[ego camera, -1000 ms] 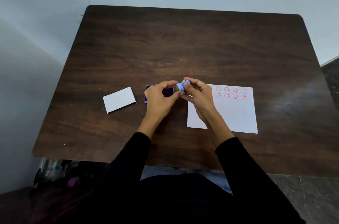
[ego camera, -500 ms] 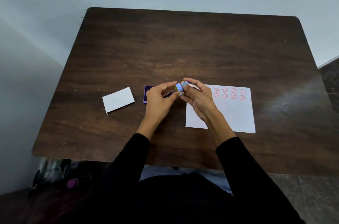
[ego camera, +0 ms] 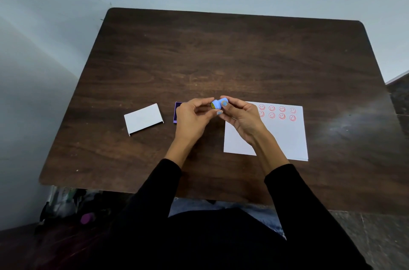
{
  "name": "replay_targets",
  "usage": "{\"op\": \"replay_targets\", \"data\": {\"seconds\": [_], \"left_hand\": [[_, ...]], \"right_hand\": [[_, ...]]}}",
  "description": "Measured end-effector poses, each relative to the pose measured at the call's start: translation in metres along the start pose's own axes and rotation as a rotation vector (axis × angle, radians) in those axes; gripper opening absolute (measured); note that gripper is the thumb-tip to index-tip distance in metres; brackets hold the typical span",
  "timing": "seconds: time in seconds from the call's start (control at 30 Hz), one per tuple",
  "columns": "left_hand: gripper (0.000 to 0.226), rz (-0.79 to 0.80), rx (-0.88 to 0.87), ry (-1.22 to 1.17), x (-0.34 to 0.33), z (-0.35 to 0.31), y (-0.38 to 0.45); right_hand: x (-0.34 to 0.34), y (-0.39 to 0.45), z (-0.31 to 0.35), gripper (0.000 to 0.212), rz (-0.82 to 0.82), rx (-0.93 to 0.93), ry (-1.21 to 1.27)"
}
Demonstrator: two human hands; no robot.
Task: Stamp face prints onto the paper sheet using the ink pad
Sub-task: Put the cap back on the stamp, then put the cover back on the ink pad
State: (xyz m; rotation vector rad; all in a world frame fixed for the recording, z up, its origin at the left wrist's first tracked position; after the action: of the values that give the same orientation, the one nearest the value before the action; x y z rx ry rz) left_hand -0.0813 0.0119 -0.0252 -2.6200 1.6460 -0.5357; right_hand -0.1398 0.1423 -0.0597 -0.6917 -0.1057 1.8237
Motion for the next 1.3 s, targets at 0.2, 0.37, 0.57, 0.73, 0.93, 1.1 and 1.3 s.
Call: {"op": "replay_targets", "data": {"seconds": [0.2, 0.37, 0.57, 0.73, 0.93, 1.1, 1.3], "left_hand": [[0.038, 0.020, -0.011, 0.029, 0.002, -0.004, 0.001], [0.039, 0.014, 0.014, 0.035, 0.004, 0.001, 0.003], [0.063, 0.032, 0.046, 0.060, 0.013, 0.007, 0.011], [0.048, -0.071, 0.049, 0.076, 0.031, 0.012, 0.021], [0.041, -0.062, 0.064, 0.101, 0.031, 0.018, 0.019], [0.039, -0.061, 0.055, 0.108, 0.032, 0.016, 0.017], [0.036, -0.068, 0.064, 0.128, 0.033, 0.015, 0.018]], "right_hand": [[-0.002, 0.001, -0.002, 0.017, -0.034, -0.022, 0.007], [-0.008, 0.002, -0.001, 0.023, -0.027, -0.017, -0.062], [-0.006, 0.000, 0.018, 0.025, -0.052, 0.264, -0.633], [-0.017, -0.003, 0.017, 0.026, 0.045, 0.363, -1.166], [-0.021, -0.006, 0.012, 0.035, 0.056, 0.353, -1.276], [-0.002, 0.002, 0.013, 0.079, 0.033, 0.287, -1.484], [0.036, 0.006, 0.003, 0.109, 0.041, -0.006, -1.688]]}}
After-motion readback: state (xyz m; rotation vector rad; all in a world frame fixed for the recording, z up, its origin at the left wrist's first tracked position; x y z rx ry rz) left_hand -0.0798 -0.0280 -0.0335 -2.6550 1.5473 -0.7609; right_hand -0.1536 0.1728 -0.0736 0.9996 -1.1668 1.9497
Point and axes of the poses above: each hand's wrist, its own y-axis towards the middle knuckle, its own x-axis out of the back of the hand, z = x × y, the point moved 6 cm from there along y, towards the middle knuckle, and after that the axes turned 5 degrees about x, right-handed, at the moved point
